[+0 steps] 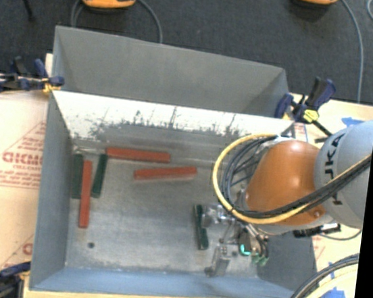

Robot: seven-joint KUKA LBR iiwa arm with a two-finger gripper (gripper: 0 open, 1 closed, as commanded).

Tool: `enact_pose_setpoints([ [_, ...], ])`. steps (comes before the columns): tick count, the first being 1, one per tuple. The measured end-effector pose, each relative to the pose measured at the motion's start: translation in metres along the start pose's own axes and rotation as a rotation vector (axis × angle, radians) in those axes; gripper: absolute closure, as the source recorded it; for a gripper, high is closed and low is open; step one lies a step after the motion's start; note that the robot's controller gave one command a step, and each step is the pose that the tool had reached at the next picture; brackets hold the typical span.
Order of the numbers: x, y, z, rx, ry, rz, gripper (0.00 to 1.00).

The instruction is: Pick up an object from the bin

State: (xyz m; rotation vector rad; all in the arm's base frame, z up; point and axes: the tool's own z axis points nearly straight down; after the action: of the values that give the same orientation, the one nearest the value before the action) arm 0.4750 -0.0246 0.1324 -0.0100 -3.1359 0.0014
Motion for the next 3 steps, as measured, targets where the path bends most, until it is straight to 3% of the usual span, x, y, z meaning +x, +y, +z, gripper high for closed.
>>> enact_pose_setpoints([
  [1, -0.002, 0.0, -0.004, 0.001, -0.008, -0.001, 0.0],
  [2, -0.017, -0.006, 0.016, 0.001, -0.013, -0.092, 0.0],
  [3, -0.013, -0.019, 0.044, 0.001, -0.007, -0.372, 0.0],
])
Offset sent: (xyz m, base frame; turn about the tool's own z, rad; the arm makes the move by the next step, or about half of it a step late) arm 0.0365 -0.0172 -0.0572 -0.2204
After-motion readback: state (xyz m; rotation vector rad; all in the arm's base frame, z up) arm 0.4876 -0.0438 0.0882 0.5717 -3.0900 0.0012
